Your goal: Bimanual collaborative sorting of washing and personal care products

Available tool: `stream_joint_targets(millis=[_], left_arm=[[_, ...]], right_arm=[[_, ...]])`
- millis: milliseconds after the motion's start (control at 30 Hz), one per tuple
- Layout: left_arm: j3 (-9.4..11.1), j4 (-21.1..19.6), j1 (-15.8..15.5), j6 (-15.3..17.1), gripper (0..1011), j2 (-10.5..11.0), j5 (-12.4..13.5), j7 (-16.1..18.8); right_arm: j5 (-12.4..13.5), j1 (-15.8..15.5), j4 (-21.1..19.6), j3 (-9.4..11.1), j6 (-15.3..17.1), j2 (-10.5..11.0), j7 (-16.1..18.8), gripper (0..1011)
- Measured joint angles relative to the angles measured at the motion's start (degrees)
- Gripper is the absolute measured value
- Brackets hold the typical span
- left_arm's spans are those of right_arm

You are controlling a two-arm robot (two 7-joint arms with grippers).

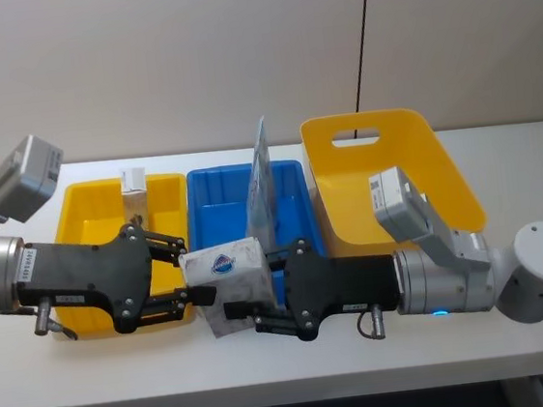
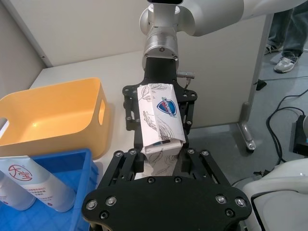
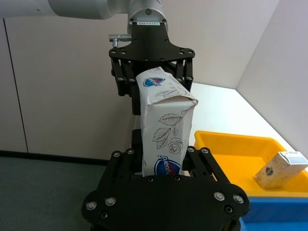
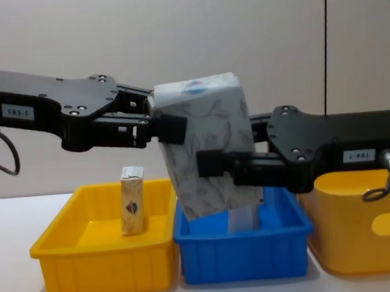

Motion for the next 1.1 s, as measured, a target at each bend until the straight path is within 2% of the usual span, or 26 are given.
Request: stream_joint_targets(millis=[233,367,567,667,700,967,1100], left_arm=[[0.0,0.0,0.0,0.0,353,0.0,-0.01,0.01],[-0.01,0.0,0.0,0.0,422,0.01,-0.01,-0.01],[-0.01,0.0,0.0,0.0,636,0.01,0.0,-0.01],[-0.01,0.0,0.0,0.0,692,0.01,0.0,-0.01],[-0.01,0.0,0.0,0.0,747,0.01,0.0,-0.01],[0.0,0.0,0.0,0.0,969,0.01,0.01,-0.01],[-0.01,0.0,0.0,0.0,1001,0.01,0.0,-0.01]], right_arm=[[0.53,-0.12,-0.35,-0.23,0.37,0.28,-0.13,351],[1.02,-0.33,-0.77,-0.3,0.7,0.48,-0.43,351],[1.5,-0.58,-1.36,-0.36,0.97,0.73,-0.83,351],[1.88,-0.74,-1.8,-0.31,1.11,0.98,-1.06,351],[1.97,-0.79,-1.9,-0.27,1.15,1.05,-1.11,351],[3.57,-1.71,-3.96,0.78,1.36,2.6,-1.66,351],[4.33,-2.49,-5.24,1.66,1.45,3.73,-2.15,351]])
